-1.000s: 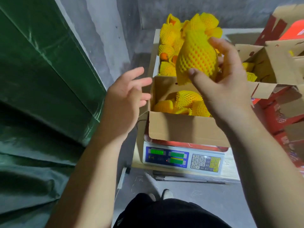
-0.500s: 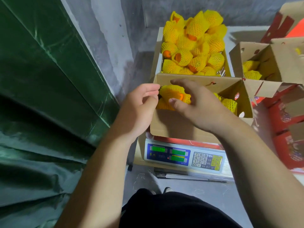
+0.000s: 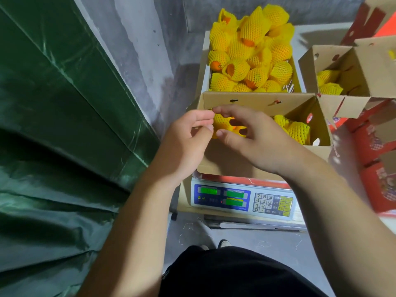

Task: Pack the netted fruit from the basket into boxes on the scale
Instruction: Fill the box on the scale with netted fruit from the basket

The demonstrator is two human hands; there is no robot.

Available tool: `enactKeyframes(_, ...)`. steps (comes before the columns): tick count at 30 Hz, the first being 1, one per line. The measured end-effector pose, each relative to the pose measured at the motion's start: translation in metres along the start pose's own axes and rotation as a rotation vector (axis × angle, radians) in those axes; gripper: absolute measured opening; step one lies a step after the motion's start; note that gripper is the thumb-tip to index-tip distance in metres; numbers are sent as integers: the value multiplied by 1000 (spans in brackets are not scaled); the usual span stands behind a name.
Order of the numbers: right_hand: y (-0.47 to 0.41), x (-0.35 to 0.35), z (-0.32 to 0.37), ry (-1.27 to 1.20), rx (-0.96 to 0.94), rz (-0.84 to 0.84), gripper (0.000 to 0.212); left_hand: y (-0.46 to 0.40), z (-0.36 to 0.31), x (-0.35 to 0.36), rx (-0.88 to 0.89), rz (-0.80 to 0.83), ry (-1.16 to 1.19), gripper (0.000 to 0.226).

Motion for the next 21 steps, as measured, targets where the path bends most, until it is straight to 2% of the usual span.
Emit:
enactKeyframes(4, 0, 1, -6, -31, 7, 2, 48, -2, -3, 2, 0, 18, 22, 31)
enactKeyframes(17, -33, 6, -11, -138, -10, -54, 52, -30, -3, -10, -1, -63, 81, 25)
enactKeyframes(21, -47, -12, -11, -85, 16, -107, 51, -56, -10, -2, 36, -10, 112, 29)
Point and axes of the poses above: each hand's wrist, its own y-axis away from the middle knuckle, its own x-axis out of the palm, z = x × y, the point moved 8 cm from there along -y, towards the middle knuckle, and after that the axes turned 3 degrees about x, right-handed, at the moved point
